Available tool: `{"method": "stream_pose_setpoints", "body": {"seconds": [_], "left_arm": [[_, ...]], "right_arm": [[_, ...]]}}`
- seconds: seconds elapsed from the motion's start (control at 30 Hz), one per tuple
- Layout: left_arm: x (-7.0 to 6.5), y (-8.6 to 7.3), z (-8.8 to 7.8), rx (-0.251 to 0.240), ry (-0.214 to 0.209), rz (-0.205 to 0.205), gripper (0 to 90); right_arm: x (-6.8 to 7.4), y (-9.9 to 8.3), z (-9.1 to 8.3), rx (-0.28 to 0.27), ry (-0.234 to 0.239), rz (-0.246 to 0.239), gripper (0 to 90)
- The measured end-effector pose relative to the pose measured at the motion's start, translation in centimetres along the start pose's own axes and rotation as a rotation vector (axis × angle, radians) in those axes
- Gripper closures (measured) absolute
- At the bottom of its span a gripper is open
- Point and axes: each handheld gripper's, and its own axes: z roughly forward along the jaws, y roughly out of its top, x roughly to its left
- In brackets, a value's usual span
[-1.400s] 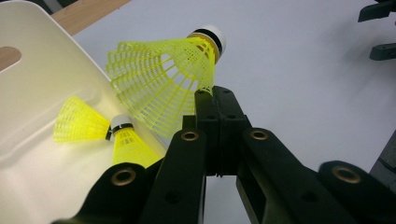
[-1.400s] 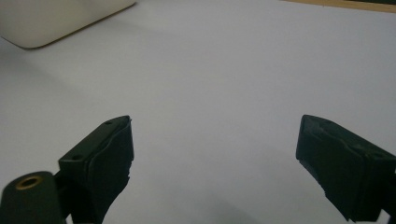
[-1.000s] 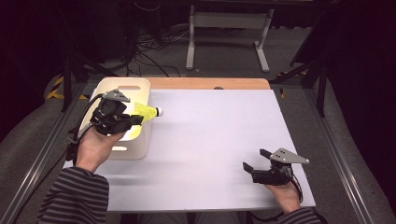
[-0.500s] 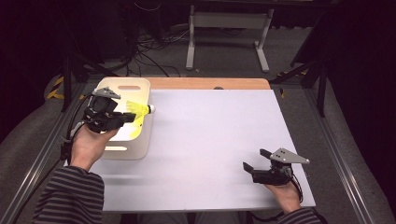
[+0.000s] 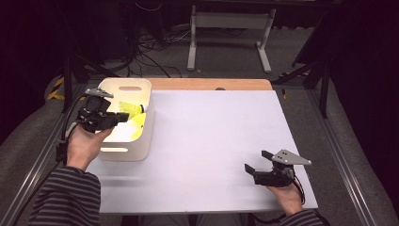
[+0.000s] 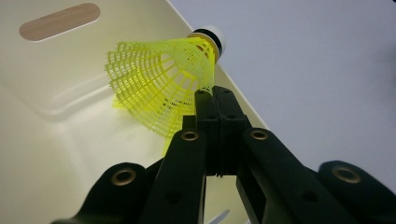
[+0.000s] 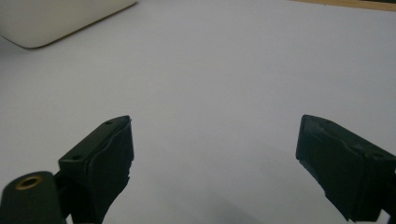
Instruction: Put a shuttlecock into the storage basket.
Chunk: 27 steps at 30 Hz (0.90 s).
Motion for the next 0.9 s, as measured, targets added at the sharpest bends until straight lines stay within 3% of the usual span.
{"method": "stream_pose_setpoints", "body": {"seconds": [0.27,0.9], "left_arm": [[0.8,-0.1,0.2,0.007,0.041,-0.026,90.0],[2.5,0.2,2.1,0.080,0.128,-0.076,90.0]], "right_arm": [[0.0,0.0,0.0,0.001,0.000,0.000,11.7],[0.0,0.0,0.1,0.004,0.006,-0.003,11.6]]}}
